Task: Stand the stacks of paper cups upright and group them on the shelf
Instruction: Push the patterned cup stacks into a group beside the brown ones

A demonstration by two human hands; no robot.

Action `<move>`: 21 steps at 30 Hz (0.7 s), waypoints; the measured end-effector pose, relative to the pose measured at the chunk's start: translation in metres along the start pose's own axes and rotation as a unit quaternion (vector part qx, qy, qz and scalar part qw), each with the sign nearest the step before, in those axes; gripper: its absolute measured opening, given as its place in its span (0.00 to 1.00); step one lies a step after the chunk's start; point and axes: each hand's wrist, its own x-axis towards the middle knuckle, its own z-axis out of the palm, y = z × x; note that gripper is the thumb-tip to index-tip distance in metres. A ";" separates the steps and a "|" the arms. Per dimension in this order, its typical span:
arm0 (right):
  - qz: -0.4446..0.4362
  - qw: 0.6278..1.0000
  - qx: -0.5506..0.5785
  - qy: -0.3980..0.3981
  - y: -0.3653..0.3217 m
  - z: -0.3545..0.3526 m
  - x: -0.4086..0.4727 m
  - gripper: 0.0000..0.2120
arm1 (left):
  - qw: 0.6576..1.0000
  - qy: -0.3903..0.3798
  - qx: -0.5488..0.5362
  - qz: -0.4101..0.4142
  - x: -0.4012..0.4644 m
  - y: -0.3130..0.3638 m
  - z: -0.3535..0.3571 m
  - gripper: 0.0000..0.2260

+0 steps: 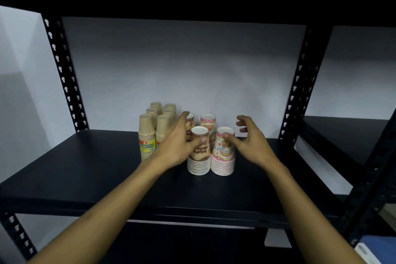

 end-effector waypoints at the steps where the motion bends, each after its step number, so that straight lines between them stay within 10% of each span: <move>1: -0.003 0.999 -0.024 -0.021 -0.003 -0.003 0.005 0.33 | 0.999 -0.011 0.036 0.019 0.008 0.004 -0.005 0.36; 9: -0.030 0.972 -0.154 -0.178 -0.019 -0.019 0.033 0.27 | 0.937 -0.224 0.248 0.105 0.056 0.028 -0.027 0.17; 21: -0.046 0.969 -0.144 -0.198 -0.028 -0.002 0.044 0.21 | 0.916 -0.257 0.293 0.098 0.073 0.021 -0.042 0.16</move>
